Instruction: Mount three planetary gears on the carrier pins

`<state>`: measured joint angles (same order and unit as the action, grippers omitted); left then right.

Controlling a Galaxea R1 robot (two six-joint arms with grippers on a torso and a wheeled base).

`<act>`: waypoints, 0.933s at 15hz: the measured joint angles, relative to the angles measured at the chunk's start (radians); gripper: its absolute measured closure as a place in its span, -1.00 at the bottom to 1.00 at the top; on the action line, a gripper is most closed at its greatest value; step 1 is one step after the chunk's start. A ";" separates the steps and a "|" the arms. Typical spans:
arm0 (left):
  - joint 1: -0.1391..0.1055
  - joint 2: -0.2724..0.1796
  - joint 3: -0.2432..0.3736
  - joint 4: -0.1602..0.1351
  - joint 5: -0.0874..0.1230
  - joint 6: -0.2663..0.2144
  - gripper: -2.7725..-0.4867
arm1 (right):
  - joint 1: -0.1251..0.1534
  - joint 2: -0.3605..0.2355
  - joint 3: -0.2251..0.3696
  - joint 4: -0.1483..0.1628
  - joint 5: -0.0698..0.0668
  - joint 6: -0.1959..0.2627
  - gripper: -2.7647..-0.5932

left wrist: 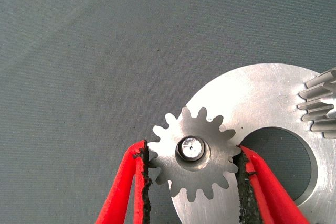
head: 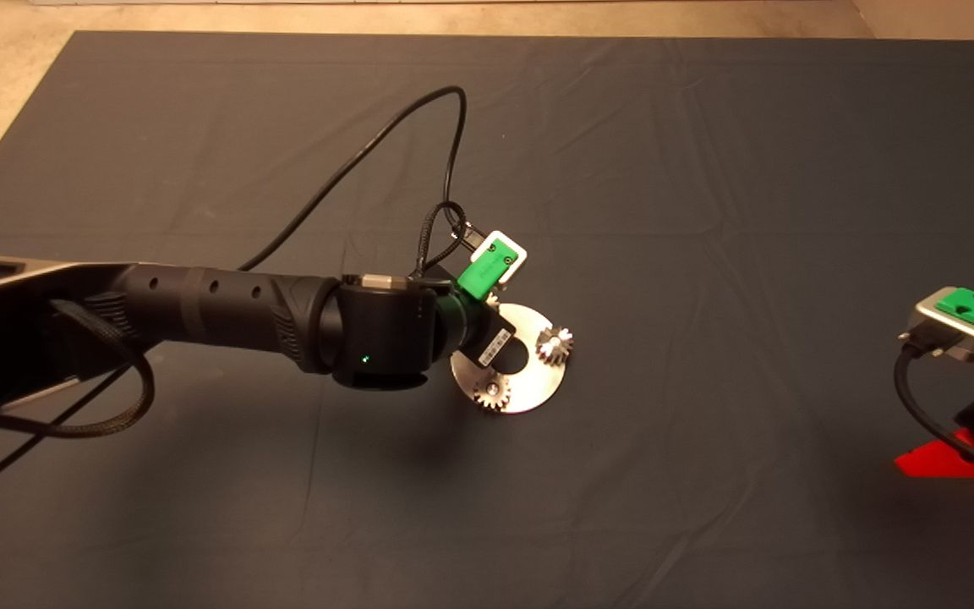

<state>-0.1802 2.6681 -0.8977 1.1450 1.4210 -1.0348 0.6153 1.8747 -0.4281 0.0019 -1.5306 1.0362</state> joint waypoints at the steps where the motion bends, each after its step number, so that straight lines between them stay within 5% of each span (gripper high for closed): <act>1: 0.000 0.000 0.000 0.000 0.000 0.000 0.62 | 0.000 0.000 0.000 0.000 0.000 0.000 -0.32; 11: 0.000 0.000 0.002 0.019 -0.017 -0.004 0.27 | 0.000 0.000 0.000 0.006 0.000 0.000 -0.32; 14: 0.000 -0.006 0.075 0.017 -0.001 -0.005 0.14 | 0.000 0.001 -0.002 0.006 0.000 0.000 -0.32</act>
<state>-0.1804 2.6619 -0.8226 1.1623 1.4200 -1.0400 0.6156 1.8753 -0.4305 0.0077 -1.5306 1.0357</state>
